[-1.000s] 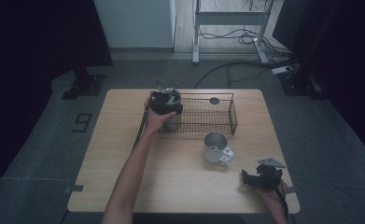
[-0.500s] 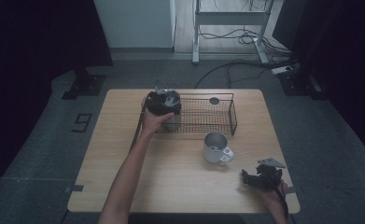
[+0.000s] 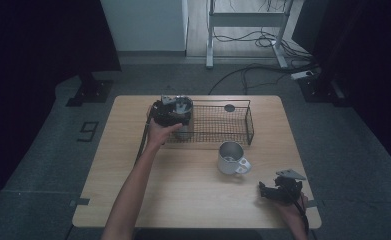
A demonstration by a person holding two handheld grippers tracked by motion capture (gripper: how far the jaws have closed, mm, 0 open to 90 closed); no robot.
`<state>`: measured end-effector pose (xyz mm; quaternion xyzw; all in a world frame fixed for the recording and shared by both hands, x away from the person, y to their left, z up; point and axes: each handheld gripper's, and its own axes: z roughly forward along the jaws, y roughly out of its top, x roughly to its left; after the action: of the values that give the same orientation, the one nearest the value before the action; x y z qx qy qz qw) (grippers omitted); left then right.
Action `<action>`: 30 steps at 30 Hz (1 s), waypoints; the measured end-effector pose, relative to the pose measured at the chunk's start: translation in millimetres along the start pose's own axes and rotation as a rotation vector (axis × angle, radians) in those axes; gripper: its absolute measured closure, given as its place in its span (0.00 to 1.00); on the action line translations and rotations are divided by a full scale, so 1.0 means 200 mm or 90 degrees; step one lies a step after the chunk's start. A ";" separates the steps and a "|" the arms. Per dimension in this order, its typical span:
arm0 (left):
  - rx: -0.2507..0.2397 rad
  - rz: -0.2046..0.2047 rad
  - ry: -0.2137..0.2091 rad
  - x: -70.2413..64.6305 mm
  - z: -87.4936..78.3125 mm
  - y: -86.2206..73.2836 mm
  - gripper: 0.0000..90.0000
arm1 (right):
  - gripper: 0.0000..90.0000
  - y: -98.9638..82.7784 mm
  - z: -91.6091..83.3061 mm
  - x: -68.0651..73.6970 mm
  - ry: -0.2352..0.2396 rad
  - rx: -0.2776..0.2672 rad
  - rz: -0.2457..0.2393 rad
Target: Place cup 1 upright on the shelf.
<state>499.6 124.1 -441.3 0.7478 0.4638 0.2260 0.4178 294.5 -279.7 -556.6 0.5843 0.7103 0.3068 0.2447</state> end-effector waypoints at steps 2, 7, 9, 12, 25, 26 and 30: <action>-0.006 0.003 0.000 0.00 -0.03 -0.01 0.01 | 0.03 0.00 0.00 0.00 0.000 0.000 0.000; -0.021 0.005 -0.002 0.00 -0.10 -0.02 0.01 | 0.03 0.00 0.00 0.00 0.000 0.000 0.000; -0.026 0.005 -0.003 0.00 -0.12 -0.02 0.01 | 0.03 0.00 0.00 0.00 0.000 0.000 0.000; -0.024 0.009 0.005 -0.01 -0.16 -0.03 0.01 | 0.03 0.00 0.00 0.00 0.000 0.000 0.000; -0.017 0.017 -0.016 -0.05 -0.35 -0.16 0.04 | 0.03 0.00 0.00 0.00 0.000 0.001 -0.001; -0.018 0.018 -0.017 -0.05 -0.37 -0.18 0.04 | 0.03 0.00 0.00 0.00 0.000 0.001 0.000; -0.016 0.025 -0.019 -0.06 -0.42 -0.24 0.05 | 0.03 0.00 0.00 0.00 0.000 0.001 0.001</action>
<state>408.9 159.2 -433.6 0.7545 0.4400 0.2285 0.4300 294.4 -279.6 -556.4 0.5849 0.7102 0.3066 0.2440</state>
